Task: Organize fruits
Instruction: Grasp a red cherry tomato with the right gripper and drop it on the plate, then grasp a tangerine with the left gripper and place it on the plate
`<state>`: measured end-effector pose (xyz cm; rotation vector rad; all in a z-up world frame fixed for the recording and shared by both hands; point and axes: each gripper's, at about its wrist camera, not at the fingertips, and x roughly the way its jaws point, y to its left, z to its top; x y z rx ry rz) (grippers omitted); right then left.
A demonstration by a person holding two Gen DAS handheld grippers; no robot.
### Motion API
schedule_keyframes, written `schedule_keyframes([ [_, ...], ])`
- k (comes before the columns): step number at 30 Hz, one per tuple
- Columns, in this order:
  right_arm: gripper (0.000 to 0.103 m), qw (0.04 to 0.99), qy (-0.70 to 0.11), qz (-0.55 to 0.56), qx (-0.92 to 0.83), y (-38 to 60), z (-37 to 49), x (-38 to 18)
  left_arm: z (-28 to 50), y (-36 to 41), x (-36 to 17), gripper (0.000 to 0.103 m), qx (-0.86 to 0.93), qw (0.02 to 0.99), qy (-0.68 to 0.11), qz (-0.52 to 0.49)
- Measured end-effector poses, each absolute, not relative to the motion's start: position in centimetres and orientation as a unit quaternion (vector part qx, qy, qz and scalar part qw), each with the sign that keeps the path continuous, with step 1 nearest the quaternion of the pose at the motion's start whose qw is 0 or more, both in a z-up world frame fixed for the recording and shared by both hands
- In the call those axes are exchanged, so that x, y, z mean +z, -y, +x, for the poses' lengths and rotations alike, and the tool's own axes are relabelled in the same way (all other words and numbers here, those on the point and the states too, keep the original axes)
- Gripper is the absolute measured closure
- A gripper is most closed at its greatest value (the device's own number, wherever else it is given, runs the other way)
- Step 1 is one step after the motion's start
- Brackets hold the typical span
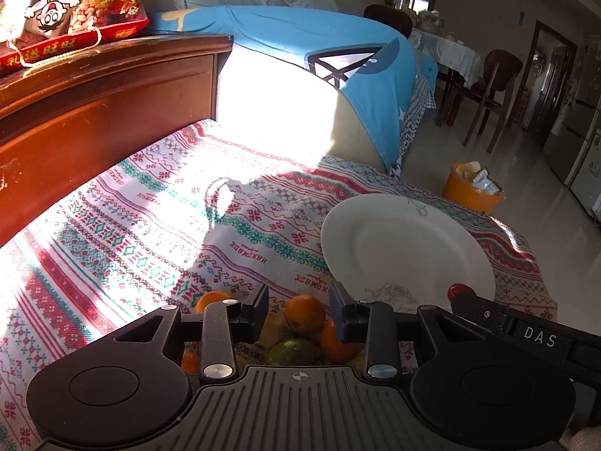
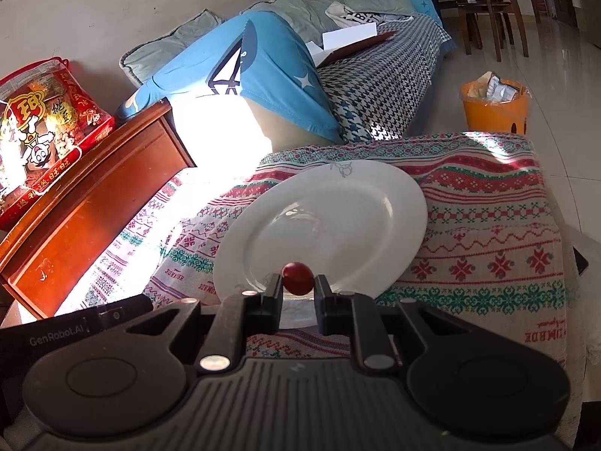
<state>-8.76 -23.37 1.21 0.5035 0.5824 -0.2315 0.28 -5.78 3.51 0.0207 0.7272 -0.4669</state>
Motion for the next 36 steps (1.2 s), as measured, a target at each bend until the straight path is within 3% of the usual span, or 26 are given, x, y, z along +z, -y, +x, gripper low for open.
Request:
schedule_keyframes([
  [9,0.081,0.921,-0.276,0.252,-0.109,23.2,-8.6,1.2,-1.6,5.1,2.8,0.070,-0.241,0.900,-0.358,0.058],
  [29,0.080,0.919,-0.289,0.253,-0.092,22.3,-8.5,0.9,3.5,3.1,0.5,0.069,-0.148,0.902,-0.406,0.008],
  [36,0.080,0.917,-0.291,0.257,-0.094,22.4,-8.6,0.8,4.1,3.6,0.3,0.074,-0.145,0.904,-0.402,-0.003],
])
